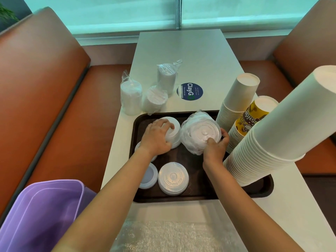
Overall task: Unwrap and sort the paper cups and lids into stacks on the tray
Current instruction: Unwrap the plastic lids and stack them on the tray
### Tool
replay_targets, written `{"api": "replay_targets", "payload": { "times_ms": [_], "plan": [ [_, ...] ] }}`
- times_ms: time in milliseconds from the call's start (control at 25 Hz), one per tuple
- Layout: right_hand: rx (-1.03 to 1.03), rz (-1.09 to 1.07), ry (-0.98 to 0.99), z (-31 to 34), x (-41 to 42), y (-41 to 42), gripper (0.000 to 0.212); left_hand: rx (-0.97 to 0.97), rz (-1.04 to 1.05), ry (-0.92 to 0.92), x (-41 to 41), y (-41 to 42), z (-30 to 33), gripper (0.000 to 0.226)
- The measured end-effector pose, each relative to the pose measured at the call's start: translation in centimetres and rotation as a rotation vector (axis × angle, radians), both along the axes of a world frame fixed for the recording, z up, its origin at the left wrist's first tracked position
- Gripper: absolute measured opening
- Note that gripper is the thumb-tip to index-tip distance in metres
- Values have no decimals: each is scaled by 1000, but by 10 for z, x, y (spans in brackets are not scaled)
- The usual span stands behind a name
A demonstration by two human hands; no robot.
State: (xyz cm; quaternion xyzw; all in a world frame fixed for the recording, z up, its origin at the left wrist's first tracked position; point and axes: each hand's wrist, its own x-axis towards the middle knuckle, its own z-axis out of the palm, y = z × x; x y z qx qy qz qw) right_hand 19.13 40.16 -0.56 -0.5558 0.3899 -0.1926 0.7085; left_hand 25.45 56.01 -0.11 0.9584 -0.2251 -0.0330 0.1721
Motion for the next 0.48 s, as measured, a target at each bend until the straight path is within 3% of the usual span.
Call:
{"api": "replay_targets", "payload": {
  "times_ms": [240, 360, 480],
  "plan": [
    [-1, -1, -21, -4, -1, -2, 55, 167, -37, -31, 11, -4, 5, 92],
    [-2, -5, -27, -5, 0, -4, 55, 214, -35, 116, 21, -9, 6, 115],
    [-1, -11, -34, -8, 1, -6, 54, 385, -121, 202, 23, -17, 4, 118]
  ]
}}
